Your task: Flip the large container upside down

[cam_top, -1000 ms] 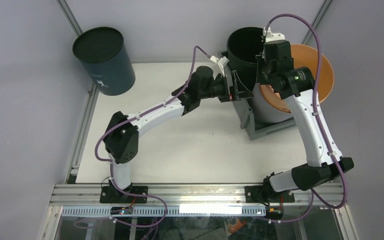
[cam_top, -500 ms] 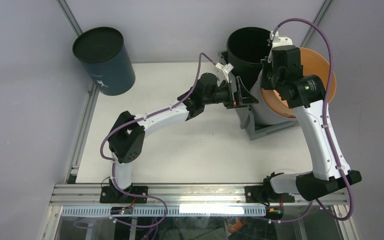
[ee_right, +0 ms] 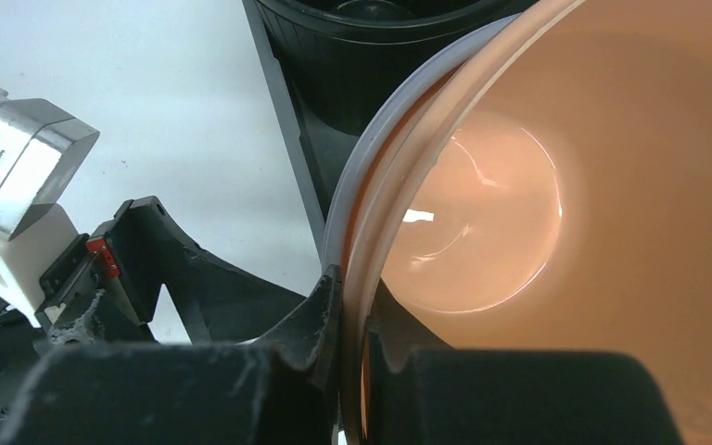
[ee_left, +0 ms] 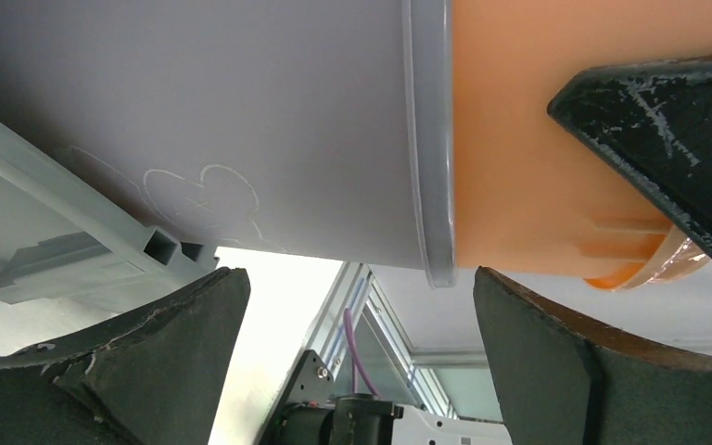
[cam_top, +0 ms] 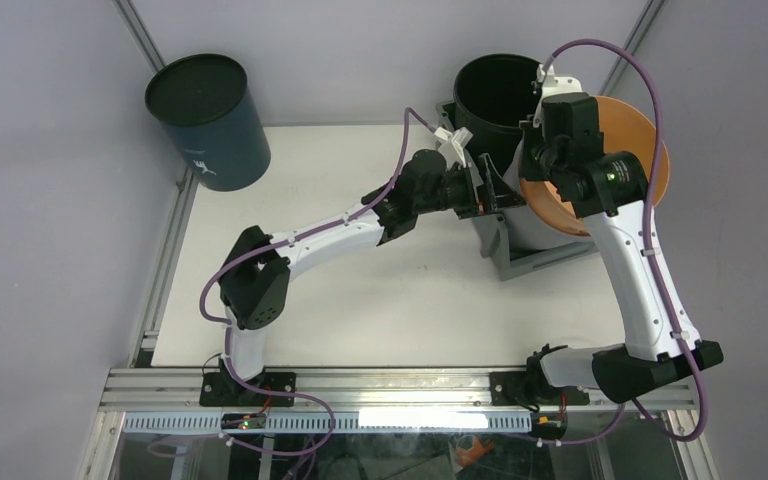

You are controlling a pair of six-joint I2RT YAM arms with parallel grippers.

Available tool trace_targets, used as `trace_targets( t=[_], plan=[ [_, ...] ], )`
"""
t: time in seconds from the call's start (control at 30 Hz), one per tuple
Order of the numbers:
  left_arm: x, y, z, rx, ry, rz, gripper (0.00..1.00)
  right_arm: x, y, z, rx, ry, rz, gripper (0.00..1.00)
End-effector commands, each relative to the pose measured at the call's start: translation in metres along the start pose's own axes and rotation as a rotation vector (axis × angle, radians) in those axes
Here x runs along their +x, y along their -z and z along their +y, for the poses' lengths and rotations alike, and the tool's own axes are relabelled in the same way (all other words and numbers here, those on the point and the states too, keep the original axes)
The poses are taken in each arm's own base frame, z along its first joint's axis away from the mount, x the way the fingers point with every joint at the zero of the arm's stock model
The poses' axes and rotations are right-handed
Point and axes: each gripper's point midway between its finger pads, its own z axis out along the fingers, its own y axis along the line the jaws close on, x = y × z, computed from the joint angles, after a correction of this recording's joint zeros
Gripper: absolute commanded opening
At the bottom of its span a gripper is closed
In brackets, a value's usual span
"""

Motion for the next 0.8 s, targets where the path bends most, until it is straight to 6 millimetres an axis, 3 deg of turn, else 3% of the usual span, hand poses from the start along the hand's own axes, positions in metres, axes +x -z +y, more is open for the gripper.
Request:
trace_targets(
  t=[0.0,0.17,0.37,0.6,0.77],
  plan=[
    [-0.026,0.003,-0.028,0.027,-0.022,-0.109,0.94,-0.013,0.016,-0.008,0.005,-0.002,-0.067,0.00],
    [-0.027,-0.007,-0.022,0.009,0.017,-0.102,0.84,-0.013,0.022,-0.007,-0.008,-0.004,-0.071,0.00],
    [-0.030,-0.004,-0.028,0.019,0.007,-0.111,0.81,-0.001,0.016,-0.005,-0.012,0.009,-0.030,0.00],
    [-0.028,-0.009,-0.015,-0.030,0.033,-0.105,0.64,-0.007,0.027,0.003,-0.069,-0.018,-0.053,0.00],
    [-0.025,-0.013,-0.014,-0.019,0.071,-0.094,0.34,-0.014,0.040,0.000,-0.074,-0.007,-0.041,0.00]
  ],
)
